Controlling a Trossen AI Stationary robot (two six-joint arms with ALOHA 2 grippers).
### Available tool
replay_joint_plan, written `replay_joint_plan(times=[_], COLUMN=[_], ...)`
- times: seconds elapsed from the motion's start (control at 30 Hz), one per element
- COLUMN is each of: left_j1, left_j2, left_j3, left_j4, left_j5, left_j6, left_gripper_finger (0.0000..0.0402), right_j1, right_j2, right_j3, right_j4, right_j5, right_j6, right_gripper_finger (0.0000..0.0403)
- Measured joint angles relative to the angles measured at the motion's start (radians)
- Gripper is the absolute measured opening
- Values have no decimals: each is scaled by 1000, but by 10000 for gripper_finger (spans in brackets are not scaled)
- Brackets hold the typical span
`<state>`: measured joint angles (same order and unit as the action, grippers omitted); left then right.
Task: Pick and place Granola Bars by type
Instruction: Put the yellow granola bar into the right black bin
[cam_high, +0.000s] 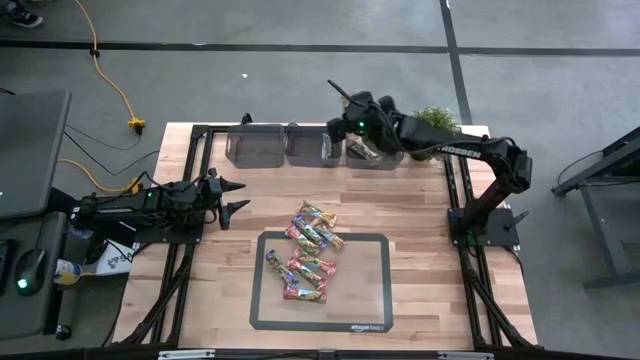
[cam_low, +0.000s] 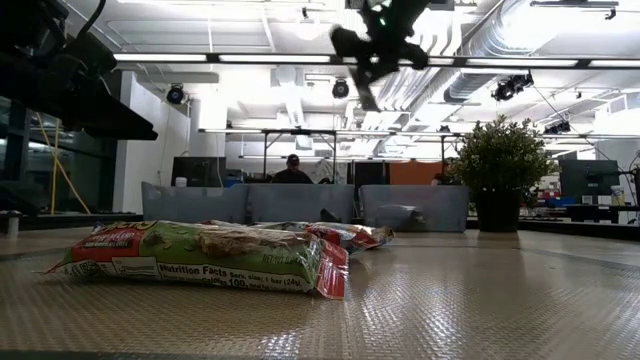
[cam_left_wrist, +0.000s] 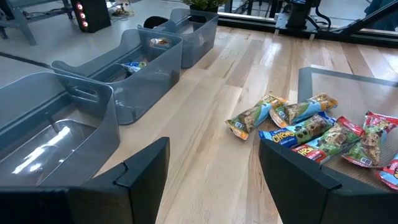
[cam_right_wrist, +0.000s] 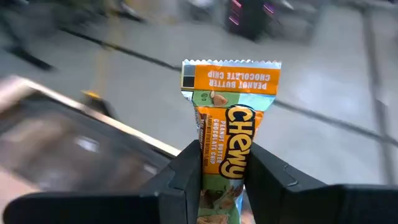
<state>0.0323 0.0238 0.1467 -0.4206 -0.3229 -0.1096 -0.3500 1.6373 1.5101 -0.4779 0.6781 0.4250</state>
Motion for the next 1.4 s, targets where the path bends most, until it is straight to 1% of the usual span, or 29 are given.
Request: replay_joint_plan(times=[0.17, 0.27, 0.33, 0.43, 0.5, 0.73, 0.8, 0.9, 1.07, 1.4], left_j1=[0, 0, 0, 0, 0, 0, 0, 0, 0, 0], left_j2=[0, 0, 0, 0, 0, 0, 0, 0, 0, 0], left_j3=[0, 0, 0, 0, 0, 0, 0, 0, 0, 0], left_j4=[0, 0, 0, 0, 0, 0, 0, 0, 0, 0], left_j5=[0, 0, 0, 0, 0, 0, 0, 0, 0, 0], left_j6=[0, 0, 0, 0, 0, 0, 0, 0, 0, 0], left_gripper_finger=[243, 243, 243, 243, 243, 243, 243, 243, 243, 243], right_j1=[-88, -142, -180, -235, -264, -323, -330, -333, -333, -324], right_j2=[2, 2, 2, 2, 4, 6, 6, 6, 6, 6], right_j3=[0, 0, -7, -39, -78, -244, -285, -330, -361, -362], right_j4=[-203, -252, -256, -247, -209, -87, -68, -51, -11, -32], right_j5=[-7, -25, -57, -143, -212, -447, -488, -497, -484, -505], right_j6=[91, 92, 91, 89, 62, -102, -153, -204, -265, -269], right_gripper_finger=[94, 94, 94, 94, 94, 94, 94, 94, 94, 94])
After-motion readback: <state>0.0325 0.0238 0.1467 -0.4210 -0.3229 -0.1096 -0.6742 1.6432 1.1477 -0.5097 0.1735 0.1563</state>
